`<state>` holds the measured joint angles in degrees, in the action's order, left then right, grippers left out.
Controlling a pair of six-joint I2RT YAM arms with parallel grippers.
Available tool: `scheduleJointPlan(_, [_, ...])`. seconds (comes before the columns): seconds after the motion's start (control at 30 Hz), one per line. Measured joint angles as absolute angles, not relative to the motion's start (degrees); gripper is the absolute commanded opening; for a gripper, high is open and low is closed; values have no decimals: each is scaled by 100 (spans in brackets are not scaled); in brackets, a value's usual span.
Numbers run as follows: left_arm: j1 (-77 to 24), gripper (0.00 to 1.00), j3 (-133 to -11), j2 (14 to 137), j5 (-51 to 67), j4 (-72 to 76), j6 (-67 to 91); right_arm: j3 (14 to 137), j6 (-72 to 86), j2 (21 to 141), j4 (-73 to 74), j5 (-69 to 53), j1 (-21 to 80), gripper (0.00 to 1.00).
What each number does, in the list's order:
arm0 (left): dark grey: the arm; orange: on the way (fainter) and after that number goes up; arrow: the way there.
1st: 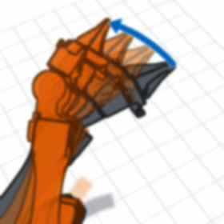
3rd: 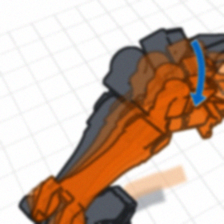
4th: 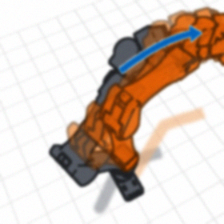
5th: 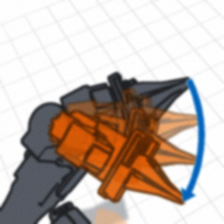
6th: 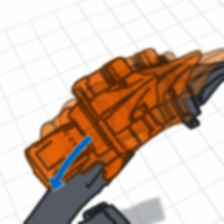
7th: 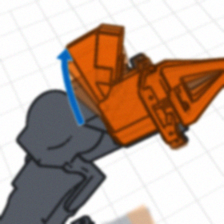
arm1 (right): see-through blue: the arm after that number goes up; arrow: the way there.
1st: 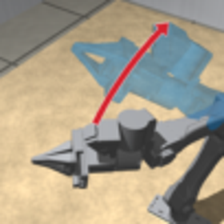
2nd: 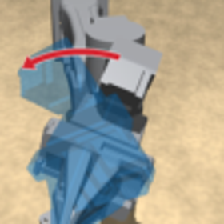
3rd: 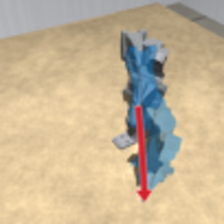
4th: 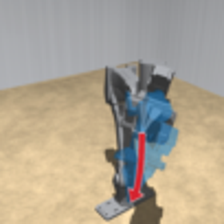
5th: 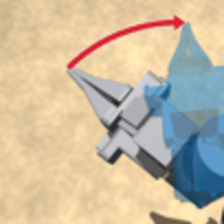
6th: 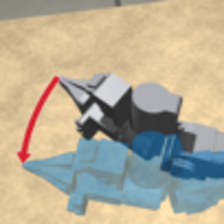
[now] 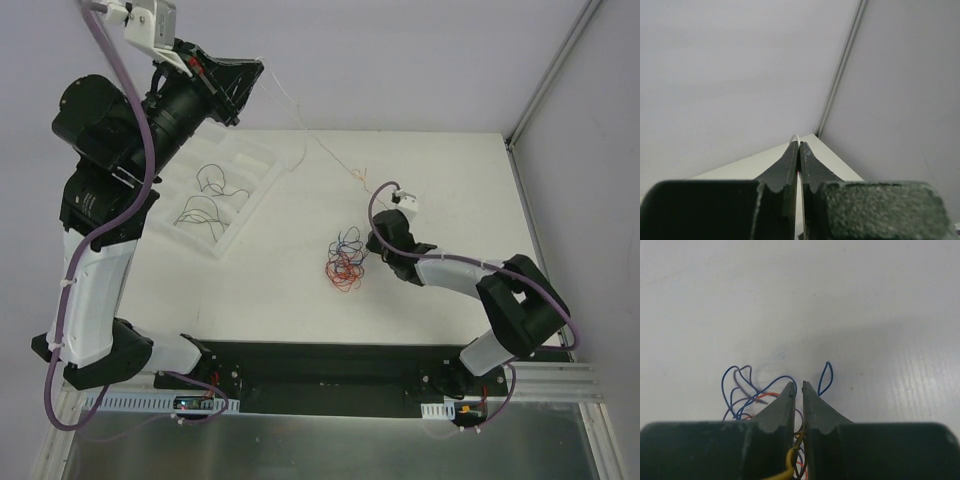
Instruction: Untangle the cables
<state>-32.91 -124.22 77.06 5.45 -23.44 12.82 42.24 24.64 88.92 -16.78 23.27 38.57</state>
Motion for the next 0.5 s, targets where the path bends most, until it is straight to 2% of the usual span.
scheduleJointPlan(0.3, [-3291, 0, -12619, 7279, -327, -2346, 735, 4202, 3015, 9045, -1662, 1938, 3256, 12])
scheduleJointPlan(0.43, [-3288, 0, -12619, 6917, -550, -2300, 609, 4202, 3330, 9216, -1601, 1675, 2912, 2])
scheduleJointPlan(0.5, [-3288, 0, -12619, 6772, -635, -2287, 569, 4202, 3474, 9310, -1573, 1566, 2746, 2])
